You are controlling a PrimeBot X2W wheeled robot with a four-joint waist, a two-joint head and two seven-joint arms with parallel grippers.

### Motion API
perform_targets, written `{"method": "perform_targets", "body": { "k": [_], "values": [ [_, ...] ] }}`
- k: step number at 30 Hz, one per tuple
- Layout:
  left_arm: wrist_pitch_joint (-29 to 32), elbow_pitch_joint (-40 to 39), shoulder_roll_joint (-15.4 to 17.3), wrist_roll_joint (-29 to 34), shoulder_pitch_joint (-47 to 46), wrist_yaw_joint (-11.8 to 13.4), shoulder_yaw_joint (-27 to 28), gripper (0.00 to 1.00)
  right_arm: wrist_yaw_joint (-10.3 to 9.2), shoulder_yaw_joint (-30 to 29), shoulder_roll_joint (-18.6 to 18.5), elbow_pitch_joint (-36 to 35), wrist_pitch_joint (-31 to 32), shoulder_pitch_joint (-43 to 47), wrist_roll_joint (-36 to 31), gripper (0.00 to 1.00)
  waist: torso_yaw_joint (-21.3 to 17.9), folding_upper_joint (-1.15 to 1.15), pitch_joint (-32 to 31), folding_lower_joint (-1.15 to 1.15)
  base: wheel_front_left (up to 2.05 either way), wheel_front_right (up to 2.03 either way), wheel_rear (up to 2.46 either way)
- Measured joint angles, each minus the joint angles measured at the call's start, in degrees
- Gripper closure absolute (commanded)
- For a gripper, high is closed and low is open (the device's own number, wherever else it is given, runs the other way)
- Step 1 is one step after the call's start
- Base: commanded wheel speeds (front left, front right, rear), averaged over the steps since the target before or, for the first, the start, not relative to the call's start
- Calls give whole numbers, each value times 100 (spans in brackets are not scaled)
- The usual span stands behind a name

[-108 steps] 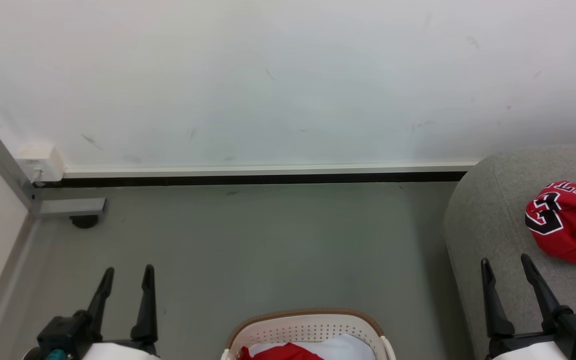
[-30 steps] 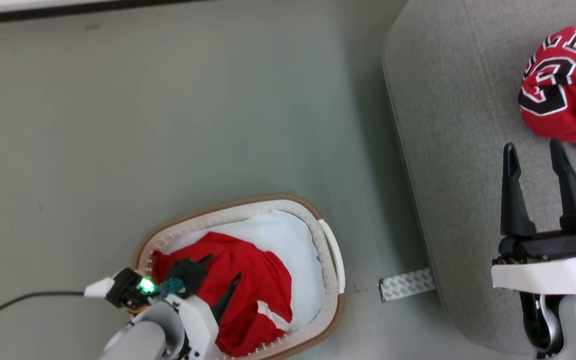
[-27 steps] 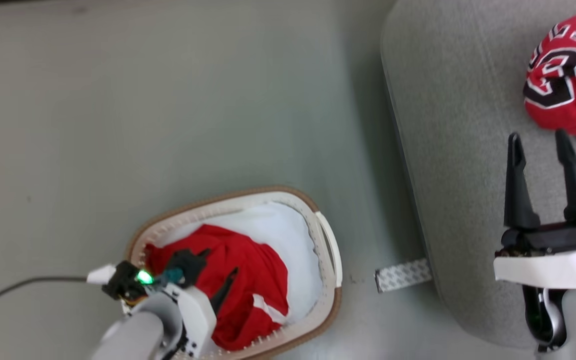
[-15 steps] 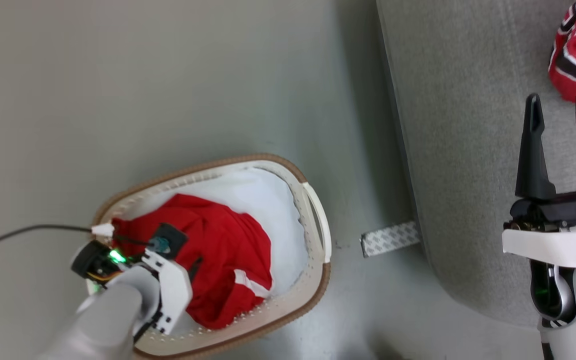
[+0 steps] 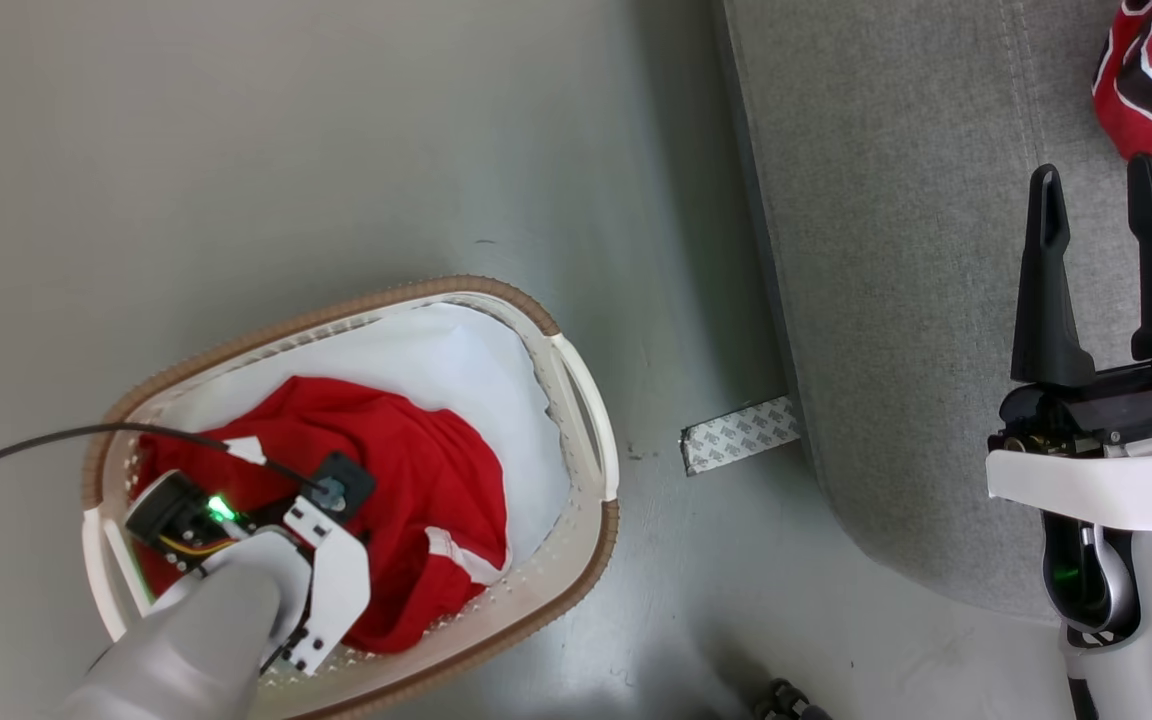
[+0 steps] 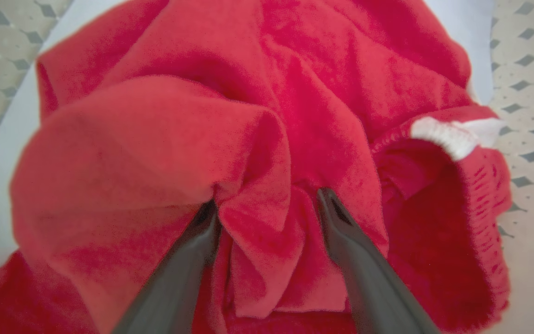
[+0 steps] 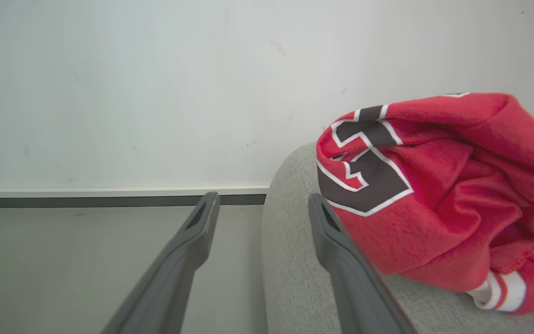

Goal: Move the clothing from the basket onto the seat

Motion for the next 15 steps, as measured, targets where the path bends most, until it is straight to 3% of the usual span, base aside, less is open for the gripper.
{"method": "perform_targets", "body": {
  "k": [4,7,9,15],
  "values": [
    [141,114,-32,-7,1,0,-199,2,0,19,-1,8,0,3,27,0,-37,0,10,0,0,0,0],
    [250,186,-43,-10,-5,0,-331,53,0,46,-1,9,0,2,48,0,-72,0,32,0,0,0,0],
    [225,215,-38,-20,-21,0,-372,100,0,64,-1,9,0,0,67,0,-93,0,53,0,0,0,0],
    [57,265,-53,-115,-21,0,-472,100,0,51,0,54,0,-1,66,0,-100,0,10,0,0,0,0]
  ]
}}
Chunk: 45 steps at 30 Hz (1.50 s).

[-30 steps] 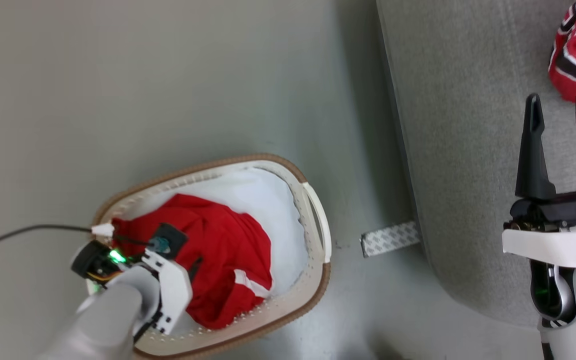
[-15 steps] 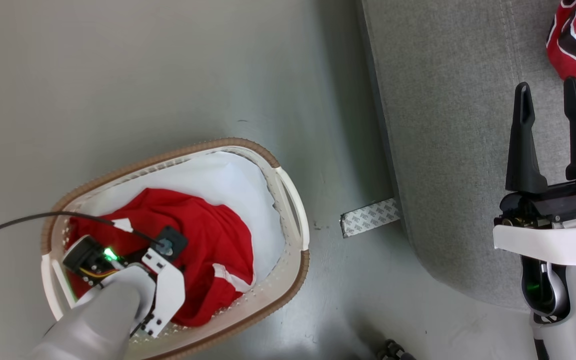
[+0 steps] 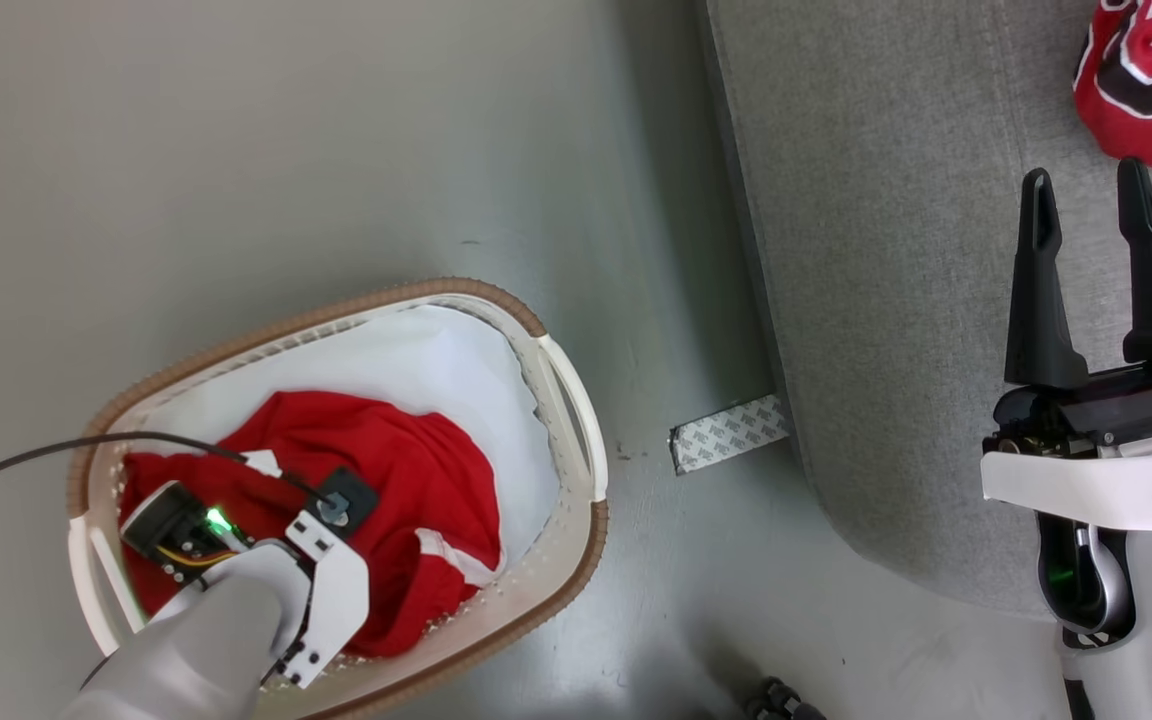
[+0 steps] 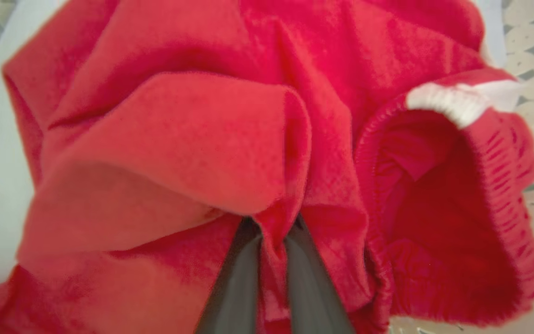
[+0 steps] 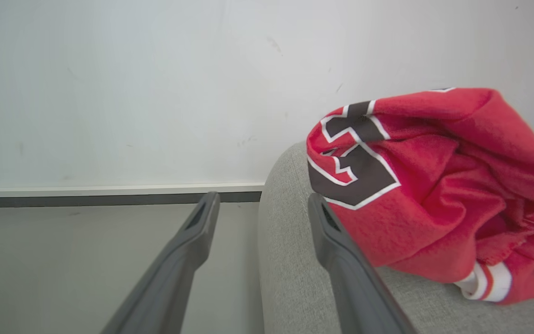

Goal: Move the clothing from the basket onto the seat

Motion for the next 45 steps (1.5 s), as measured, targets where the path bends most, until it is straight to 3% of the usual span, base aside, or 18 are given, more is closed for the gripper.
{"method": "perform_targets", "body": {
  "k": [14,22,29,37,45],
  "values": [
    [-715,-113,-310,-537,7,0,-218,100,0,-141,1,101,0,1,-254,0,188,0,-544,0,0,0,0],
    [-1065,-493,-733,-1007,221,0,-379,100,0,-326,3,303,0,179,-648,0,456,0,-1355,0,0,0,0],
    [-1173,-944,-912,-1394,465,0,-357,100,0,-403,4,512,0,409,-929,0,757,0,-2217,0,0,0,0],
    [-1205,-1925,-894,-1566,780,23,180,100,0,-446,5,749,0,654,-1107,0,1132,0,-3114,-1,0,0,0],
    [-1205,-2838,-804,-1352,1095,99,809,100,0,-460,5,921,0,914,-1166,0,1462,0,-3792,-1,0,0,0]
  ]
}}
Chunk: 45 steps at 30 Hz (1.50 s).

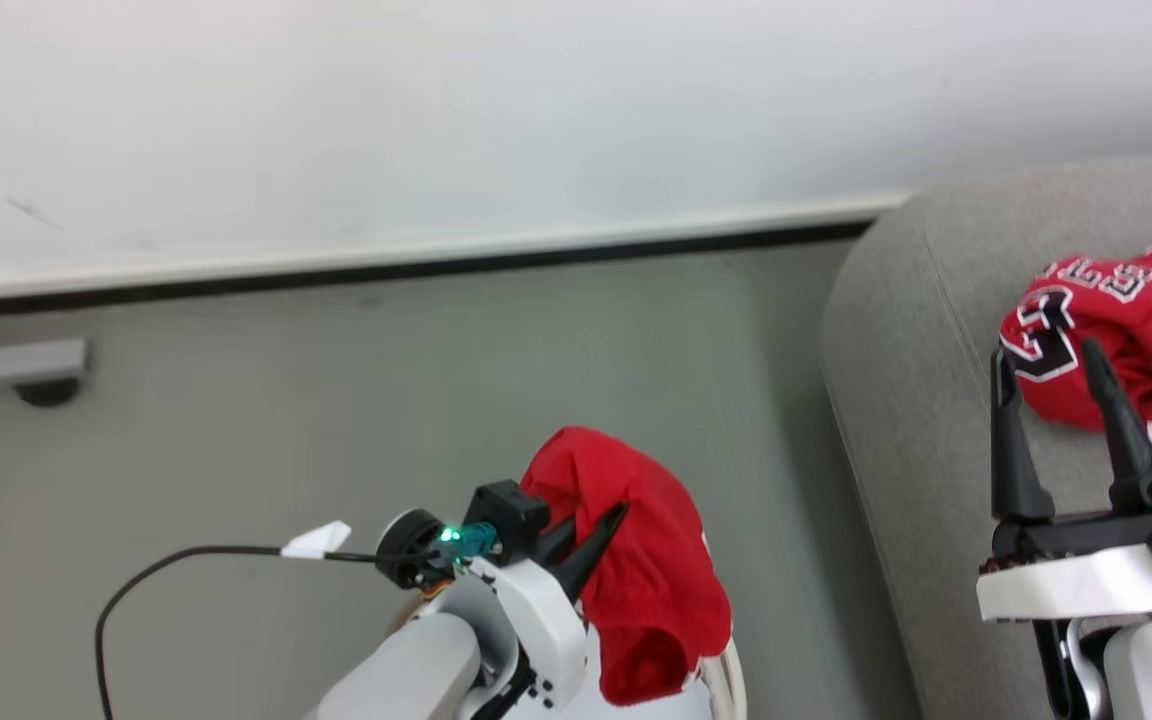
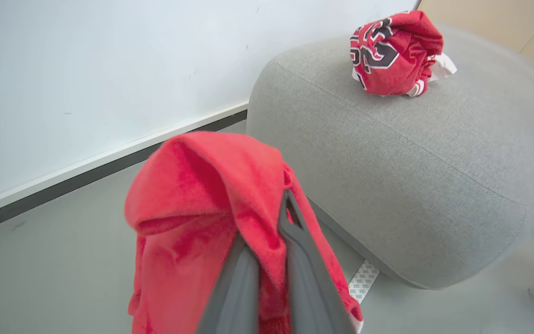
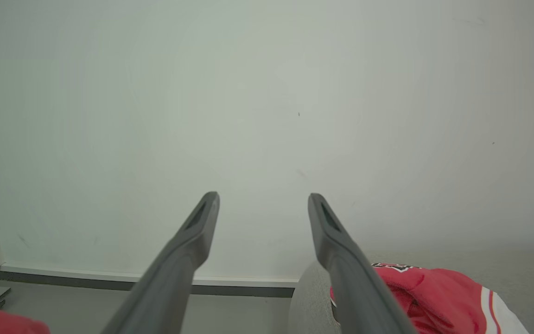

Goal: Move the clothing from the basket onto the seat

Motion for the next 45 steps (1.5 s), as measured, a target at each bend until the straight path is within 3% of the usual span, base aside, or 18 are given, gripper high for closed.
{"method": "perform_targets", "body": {
  "k": [12,24,37,45],
  "values": [
    [0,-969,49,144,31,55,781,100,0,225,0,256,0,372,13,0,337,0,-725,-1,0,0,0],
    [7,-1795,167,46,-294,190,1239,100,0,681,-1,372,0,506,176,0,451,0,-952,0,0,0,0],
    [143,-2194,312,-57,-227,316,1294,100,0,1048,-2,385,0,528,210,0,495,0,-969,0,0,0,0],
    [160,-2241,293,-91,-176,356,1224,100,0,1808,-31,544,0,499,151,0,536,0,-945,1,0,0,0]
  ]
}}
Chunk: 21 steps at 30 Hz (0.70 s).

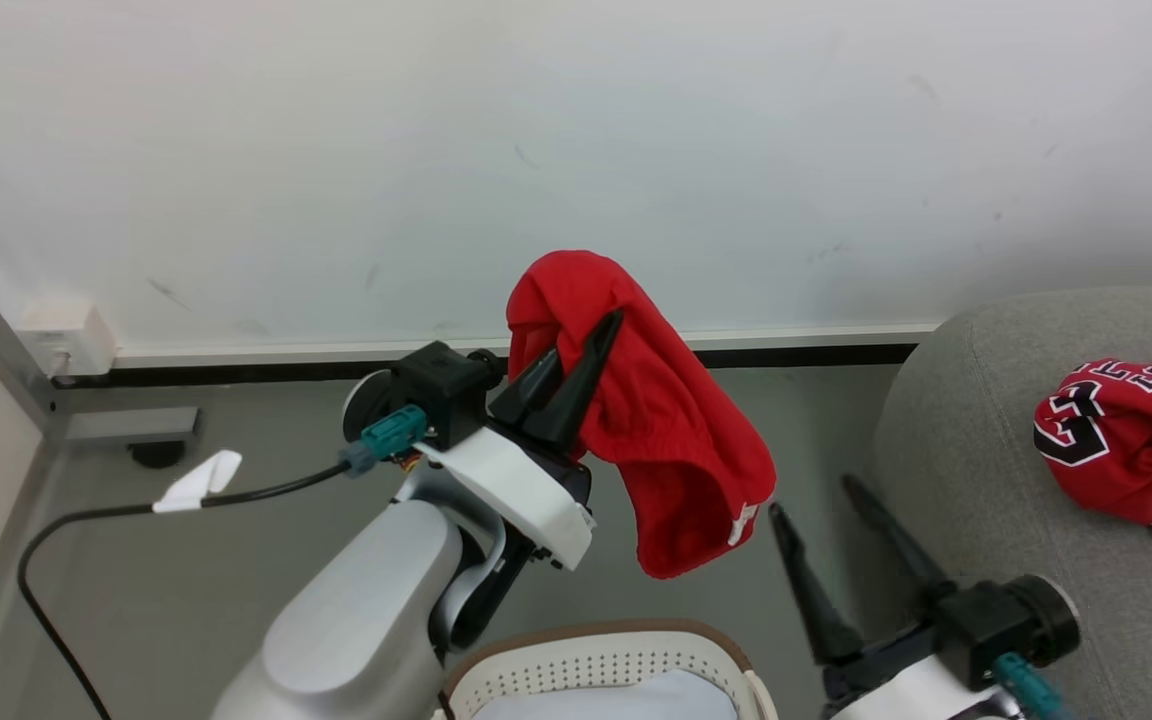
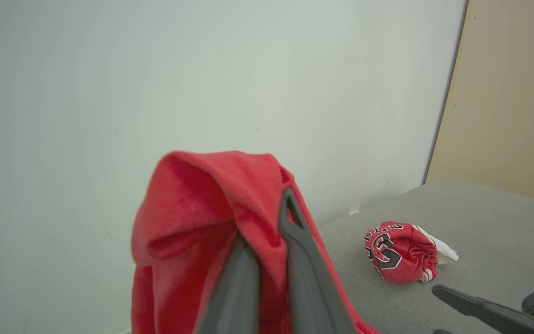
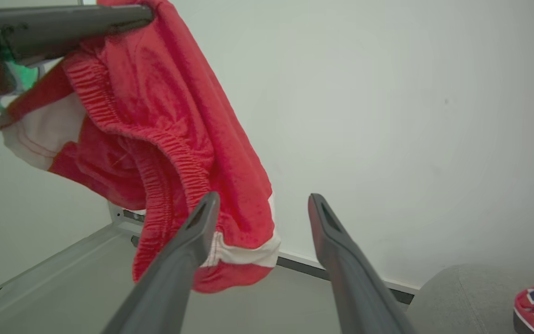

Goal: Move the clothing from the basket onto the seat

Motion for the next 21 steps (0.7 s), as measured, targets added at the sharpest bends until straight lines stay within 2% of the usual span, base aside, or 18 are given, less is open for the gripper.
{"method": "perform_targets", "body": {
  "k": [6,12,21],
  "values": [
    [9,-1,-64,-24,1,-1,-65,100,0,630,-93,223,0,-143,65,0,46,0,15,0,0,0,0],
    [32,-70,-161,-25,53,-47,-231,100,0,924,-76,576,0,-416,66,0,114,0,7,0,0,0,0],
    [82,-214,-337,-63,242,-110,-586,100,0,912,-16,1147,0,-724,60,0,354,0,15,0,0,0,0]
  ]
}}
